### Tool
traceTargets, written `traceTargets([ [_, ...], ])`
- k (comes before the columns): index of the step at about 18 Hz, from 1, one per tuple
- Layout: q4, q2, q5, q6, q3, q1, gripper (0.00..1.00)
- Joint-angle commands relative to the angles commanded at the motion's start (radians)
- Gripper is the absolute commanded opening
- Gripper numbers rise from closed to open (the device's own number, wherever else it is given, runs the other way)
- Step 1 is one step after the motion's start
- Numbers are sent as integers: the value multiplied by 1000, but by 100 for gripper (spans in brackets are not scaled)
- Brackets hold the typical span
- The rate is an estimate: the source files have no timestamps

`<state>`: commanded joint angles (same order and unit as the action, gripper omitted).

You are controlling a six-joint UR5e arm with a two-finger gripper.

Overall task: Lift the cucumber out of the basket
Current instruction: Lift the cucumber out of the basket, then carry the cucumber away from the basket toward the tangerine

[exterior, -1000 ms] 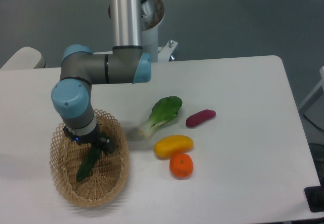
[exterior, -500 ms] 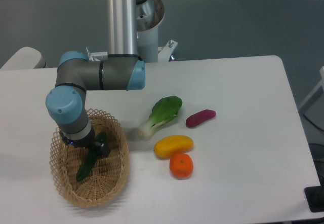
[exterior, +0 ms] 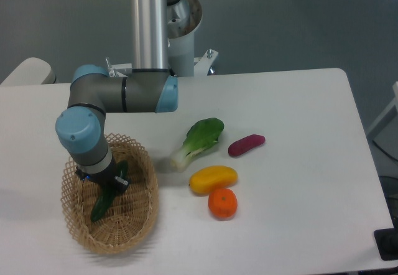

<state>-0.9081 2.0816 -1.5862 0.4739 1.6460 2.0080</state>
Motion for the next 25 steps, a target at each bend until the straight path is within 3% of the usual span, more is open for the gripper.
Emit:
traceTargets([
  [5, -21, -26, 2, 81, -86, 14, 28],
  [9, -69, -58, 9, 156, -138, 74, 28],
  [14, -94, -61, 12, 305, -189, 178, 28],
  [22, -209, -89, 60, 627, -238, 376, 28],
  [25, -212, -86, 67, 719, -247, 437, 29],
])
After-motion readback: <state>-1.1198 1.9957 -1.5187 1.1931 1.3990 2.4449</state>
